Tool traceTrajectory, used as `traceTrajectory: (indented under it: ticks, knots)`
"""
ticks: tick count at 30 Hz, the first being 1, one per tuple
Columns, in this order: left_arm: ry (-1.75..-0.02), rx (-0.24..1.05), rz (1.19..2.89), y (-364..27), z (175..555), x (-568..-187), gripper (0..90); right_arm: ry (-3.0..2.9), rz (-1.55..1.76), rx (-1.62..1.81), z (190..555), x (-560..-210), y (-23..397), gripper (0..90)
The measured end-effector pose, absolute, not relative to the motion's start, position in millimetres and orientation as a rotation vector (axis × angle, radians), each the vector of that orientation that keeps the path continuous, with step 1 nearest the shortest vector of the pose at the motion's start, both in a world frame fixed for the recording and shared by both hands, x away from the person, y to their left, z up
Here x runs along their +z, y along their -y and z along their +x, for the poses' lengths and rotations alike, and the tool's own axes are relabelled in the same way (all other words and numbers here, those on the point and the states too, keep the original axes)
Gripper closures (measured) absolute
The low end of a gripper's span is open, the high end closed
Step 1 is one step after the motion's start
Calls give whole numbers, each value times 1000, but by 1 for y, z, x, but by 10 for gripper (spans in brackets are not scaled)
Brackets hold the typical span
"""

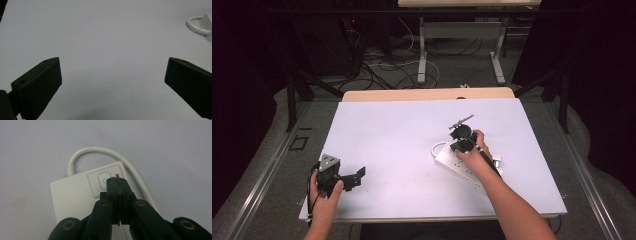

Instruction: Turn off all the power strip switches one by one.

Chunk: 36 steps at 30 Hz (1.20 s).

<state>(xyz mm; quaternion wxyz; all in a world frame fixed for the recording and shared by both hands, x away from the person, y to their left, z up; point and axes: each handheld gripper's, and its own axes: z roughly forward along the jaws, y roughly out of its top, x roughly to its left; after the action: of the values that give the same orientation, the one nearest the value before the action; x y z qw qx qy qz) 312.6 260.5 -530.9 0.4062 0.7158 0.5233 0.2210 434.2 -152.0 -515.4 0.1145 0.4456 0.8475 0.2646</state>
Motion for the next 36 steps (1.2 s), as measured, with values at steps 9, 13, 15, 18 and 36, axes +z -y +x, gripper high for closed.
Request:
traceTrajectory:
  ticks: [9,13,15,18,36]
  knots:
    - [-1322,559,1809,-260,313,-531,9,-2501,1280,780,428,-515,165,889]
    - [-1322,558,1809,-260,312,-531,8,-2514,1289,722,425,-513,169,888]
    - [-1322,558,1811,-260,312,-531,9,-2514,1296,715,424,-513,170,888]
    - [-1323,558,1808,-260,312,-531,9,-2514,1291,706,423,-512,173,888]
    - [-1329,555,1804,-259,312,-531,9,-2491,1275,747,419,-514,190,880]
